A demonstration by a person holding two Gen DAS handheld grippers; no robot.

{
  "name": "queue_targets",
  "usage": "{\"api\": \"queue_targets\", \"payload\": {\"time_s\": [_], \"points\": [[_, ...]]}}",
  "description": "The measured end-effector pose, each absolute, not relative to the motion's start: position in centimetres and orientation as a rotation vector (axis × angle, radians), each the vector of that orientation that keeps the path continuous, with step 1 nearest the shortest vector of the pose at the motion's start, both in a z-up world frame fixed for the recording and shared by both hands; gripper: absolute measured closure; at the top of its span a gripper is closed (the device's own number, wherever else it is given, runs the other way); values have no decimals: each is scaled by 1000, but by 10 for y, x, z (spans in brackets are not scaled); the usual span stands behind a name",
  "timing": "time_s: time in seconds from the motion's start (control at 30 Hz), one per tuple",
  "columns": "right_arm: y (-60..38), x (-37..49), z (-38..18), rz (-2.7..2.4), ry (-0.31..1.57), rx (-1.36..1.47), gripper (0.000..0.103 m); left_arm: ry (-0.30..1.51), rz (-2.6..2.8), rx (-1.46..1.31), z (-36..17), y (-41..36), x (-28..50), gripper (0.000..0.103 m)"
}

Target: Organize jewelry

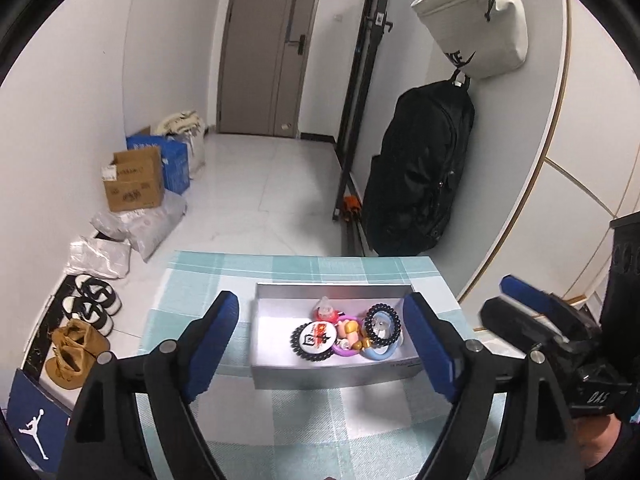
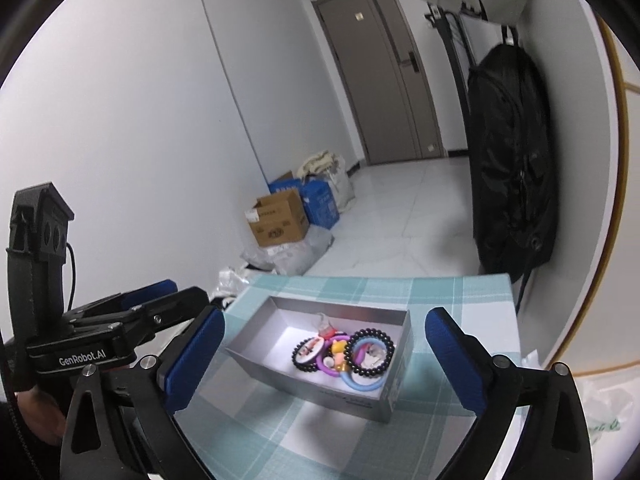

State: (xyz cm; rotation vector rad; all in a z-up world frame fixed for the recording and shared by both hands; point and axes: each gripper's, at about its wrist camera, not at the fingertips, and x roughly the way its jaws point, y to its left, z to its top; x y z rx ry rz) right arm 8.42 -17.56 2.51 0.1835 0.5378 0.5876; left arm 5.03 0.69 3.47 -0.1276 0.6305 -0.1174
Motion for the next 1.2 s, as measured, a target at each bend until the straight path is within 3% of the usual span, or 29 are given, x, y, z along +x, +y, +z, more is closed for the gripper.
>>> {"api": "queue_targets", "payload": {"time_s": [0.7, 1.2], "points": [[-171, 30, 18, 592, 411, 100, 0, 608, 49, -71, 21, 10, 13, 21], [-172, 35, 11, 588, 451, 109, 0, 628, 31, -97, 18, 10, 16, 21]]}}
